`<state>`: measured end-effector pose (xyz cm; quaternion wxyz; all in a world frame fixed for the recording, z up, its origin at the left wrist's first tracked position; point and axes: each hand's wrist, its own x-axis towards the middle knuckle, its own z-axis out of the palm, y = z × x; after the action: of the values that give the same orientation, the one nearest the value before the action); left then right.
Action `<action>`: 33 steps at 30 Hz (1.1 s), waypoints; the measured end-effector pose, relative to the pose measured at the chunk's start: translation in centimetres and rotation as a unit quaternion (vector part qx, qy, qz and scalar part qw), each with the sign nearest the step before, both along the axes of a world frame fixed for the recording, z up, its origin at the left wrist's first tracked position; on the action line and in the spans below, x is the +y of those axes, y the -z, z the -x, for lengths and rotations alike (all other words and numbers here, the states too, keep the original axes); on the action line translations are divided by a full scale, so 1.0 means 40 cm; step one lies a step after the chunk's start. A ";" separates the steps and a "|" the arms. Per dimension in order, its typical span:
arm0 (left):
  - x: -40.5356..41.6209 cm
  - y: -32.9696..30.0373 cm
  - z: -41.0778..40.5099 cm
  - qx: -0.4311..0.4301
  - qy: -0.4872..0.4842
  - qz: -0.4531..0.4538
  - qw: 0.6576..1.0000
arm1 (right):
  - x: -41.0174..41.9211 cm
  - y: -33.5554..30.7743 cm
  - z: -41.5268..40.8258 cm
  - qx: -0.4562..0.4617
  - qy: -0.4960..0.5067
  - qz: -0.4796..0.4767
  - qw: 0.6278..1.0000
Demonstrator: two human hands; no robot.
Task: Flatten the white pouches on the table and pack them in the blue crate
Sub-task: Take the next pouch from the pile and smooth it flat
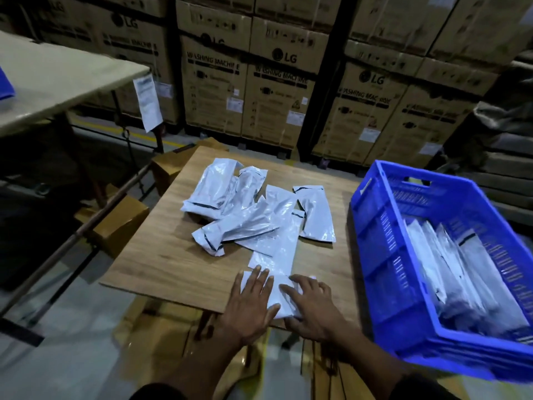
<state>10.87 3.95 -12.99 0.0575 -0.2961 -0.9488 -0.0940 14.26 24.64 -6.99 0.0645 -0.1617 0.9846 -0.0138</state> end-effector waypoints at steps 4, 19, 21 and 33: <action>0.019 -0.010 -0.028 -0.020 -0.008 0.018 1.000 | -0.009 0.018 -0.035 0.011 0.029 0.017 0.999; 0.035 0.015 -0.034 -0.027 -0.043 0.019 0.999 | -0.065 0.104 -0.046 0.079 0.064 0.033 0.994; 0.033 0.015 -0.039 -0.028 -0.044 0.019 0.998 | -0.069 0.105 -0.053 0.087 0.074 0.027 0.993; 0.021 0.010 -0.025 -0.009 -0.016 0.026 0.999 | -0.069 0.124 -0.047 0.091 0.084 0.011 0.992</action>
<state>11.86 4.81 -13.39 0.0427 -0.2810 -0.9561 -0.0710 16.12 21.89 -11.94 -0.0286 -0.0794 0.9963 -0.0157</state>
